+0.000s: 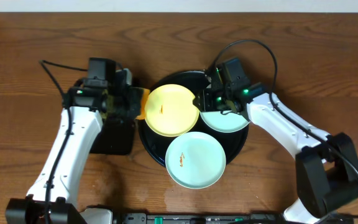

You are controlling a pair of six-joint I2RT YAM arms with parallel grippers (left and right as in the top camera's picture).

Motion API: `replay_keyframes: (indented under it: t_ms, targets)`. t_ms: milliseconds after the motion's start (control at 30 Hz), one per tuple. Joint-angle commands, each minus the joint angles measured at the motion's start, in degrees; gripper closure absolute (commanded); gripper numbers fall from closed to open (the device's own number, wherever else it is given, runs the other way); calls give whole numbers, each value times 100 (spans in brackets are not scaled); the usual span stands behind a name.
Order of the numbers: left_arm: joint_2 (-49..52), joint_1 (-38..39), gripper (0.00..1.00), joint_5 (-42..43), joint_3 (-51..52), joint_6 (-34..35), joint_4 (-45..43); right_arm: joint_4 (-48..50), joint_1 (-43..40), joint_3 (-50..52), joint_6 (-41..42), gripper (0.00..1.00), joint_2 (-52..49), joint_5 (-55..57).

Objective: Clean dirty plates on tray and stack at the side

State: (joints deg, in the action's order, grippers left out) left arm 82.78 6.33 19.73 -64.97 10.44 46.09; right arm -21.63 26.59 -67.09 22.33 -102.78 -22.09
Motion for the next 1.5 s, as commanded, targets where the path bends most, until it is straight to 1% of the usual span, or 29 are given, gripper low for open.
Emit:
replay_keyframes:
  t_ms: [0,67,167,233,333,433,533,800,867,967,1067,1133,1233,1267,1333,1467]
  targets:
    - [-37,254,92,146,-101,-2,-114,289,177,17,-807,61,-188,203]
    - [-37,361,93,48,-101,136,-186,448,269,17,-1008,62,-271,647]
    - [-37,437,92,-127,-94,317,-223,616,361,17,-1329,62,-413,992]
    - [-35,442,93,-251,-90,457,-225,715,385,17,-1412,61,-520,1027]
    - [-2,442,92,-286,-90,492,-260,876,382,17,-1388,62,-752,1150]
    - [76,444,92,-284,-87,492,-269,1008,356,15,-1143,62,-1008,1453]
    - [208,444,92,-284,-83,492,-269,1051,345,13,-964,62,-1215,1176]
    - [658,518,92,-260,-83,490,-424,839,343,-28,-116,78,-1196,951]
    - [752,586,93,-262,-81,490,-470,693,343,-48,-4,79,-1187,896]
    - [863,708,93,-262,-79,490,-570,568,339,-52,-4,79,-1187,533]
    - [911,789,92,-264,-79,487,-636,531,339,-52,-4,78,-1187,-151]
    - [914,789,93,-264,-79,487,-636,529,339,-52,48,73,-1187,-402]
    - [914,782,92,-291,-79,461,-636,527,317,-68,162,72,-1169,-404]
    - [914,785,92,-293,-79,444,-638,520,286,-76,157,70,-1143,-382]
    - [914,782,92,-293,-79,444,-636,516,205,-87,48,66,-1029,-378]
    - [914,782,93,-293,-79,444,-638,337,101,-87,-188,65,-640,-367]
